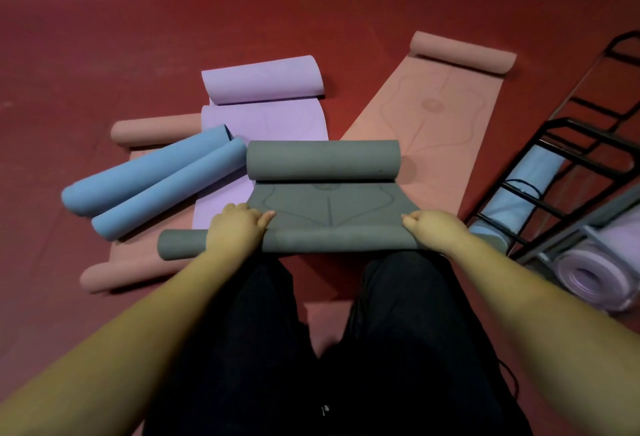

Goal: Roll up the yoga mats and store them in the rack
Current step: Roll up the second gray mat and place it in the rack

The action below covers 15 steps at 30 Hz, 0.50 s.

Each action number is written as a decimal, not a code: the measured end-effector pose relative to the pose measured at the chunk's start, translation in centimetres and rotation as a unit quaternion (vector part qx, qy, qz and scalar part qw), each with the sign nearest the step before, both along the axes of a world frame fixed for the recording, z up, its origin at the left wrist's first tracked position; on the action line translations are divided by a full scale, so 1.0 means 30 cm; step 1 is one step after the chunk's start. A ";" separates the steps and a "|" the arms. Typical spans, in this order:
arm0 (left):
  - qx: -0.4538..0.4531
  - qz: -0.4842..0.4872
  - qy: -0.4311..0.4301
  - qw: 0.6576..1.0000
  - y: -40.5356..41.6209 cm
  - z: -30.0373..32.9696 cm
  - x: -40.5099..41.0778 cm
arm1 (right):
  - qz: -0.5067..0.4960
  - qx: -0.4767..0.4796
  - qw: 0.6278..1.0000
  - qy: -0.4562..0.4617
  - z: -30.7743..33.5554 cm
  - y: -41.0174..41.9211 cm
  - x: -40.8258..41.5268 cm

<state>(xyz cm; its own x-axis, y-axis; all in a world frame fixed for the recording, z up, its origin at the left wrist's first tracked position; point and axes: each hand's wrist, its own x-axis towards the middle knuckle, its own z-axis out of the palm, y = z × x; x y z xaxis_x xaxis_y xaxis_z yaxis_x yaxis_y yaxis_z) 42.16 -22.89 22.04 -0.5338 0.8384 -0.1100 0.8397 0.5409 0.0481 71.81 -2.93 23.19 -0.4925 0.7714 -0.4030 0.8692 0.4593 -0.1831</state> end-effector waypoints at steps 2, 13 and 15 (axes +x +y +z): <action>0.042 -0.018 0.036 0.998 -0.040 -0.023 0.029 | -0.016 -0.059 0.998 0.006 0.003 0.025 -0.006; -0.027 -0.025 0.040 0.999 -0.001 -0.040 0.009 | 0.024 0.101 0.987 0.118 -0.057 -0.011 0.026; -0.037 -0.004 0.006 0.999 0.016 -0.035 0.000 | 0.040 0.152 0.980 0.121 -0.074 -0.043 0.048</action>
<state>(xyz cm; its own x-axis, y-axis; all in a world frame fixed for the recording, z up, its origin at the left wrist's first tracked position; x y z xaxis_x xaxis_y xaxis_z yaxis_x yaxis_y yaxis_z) 42.15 -22.41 20.98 -0.5288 0.8326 -0.1649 0.8443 0.5358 -0.0023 73.26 -4.22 20.97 -0.6098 0.7922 -0.0238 0.7756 0.5903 -0.2236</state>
